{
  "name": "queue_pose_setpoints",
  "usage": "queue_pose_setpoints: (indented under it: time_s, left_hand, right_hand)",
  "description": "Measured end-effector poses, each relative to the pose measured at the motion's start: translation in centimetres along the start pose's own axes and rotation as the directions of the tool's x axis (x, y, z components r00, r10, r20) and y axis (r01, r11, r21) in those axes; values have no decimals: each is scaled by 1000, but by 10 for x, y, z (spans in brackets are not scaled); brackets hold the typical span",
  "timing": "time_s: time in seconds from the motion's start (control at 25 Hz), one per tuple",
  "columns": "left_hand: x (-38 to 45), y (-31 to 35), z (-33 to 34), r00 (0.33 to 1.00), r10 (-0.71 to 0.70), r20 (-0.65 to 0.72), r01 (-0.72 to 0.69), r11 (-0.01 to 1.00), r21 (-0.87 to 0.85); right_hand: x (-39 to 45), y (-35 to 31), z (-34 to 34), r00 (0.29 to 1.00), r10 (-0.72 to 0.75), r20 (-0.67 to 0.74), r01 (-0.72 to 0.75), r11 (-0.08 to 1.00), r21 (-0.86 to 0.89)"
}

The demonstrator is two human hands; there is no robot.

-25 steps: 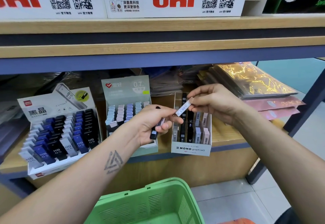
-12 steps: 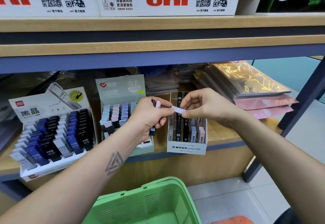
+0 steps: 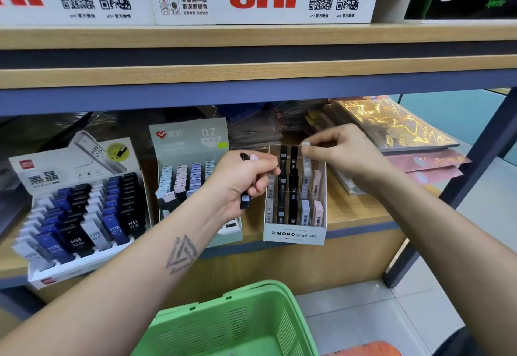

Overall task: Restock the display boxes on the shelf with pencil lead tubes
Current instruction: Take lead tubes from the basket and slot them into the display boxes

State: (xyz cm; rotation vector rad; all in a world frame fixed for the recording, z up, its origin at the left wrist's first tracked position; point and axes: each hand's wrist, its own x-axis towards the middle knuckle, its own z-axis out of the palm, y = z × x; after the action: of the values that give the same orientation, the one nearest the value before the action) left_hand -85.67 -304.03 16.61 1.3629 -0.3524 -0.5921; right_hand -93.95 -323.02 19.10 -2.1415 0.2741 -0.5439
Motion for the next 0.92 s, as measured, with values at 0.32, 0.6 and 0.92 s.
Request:
queue_pose_setpoints:
  time_s: [0.32, 0.6, 0.92]
  left_hand:
    - [0, -4, -4, 997, -76, 4, 76, 997, -24]
    - [4, 9, -10, 988, -153, -17, 148, 974, -172]
    - [2, 19, -17, 964, -258, 59, 254, 841, -477]
  right_hand:
    - [4, 17, -10, 996, 87, -24, -87, 996, 1]
    - [3, 6, -2, 998, 60, 25, -63, 980, 191]
    - [23, 6, 20, 980, -104, -170, 99, 994, -37]
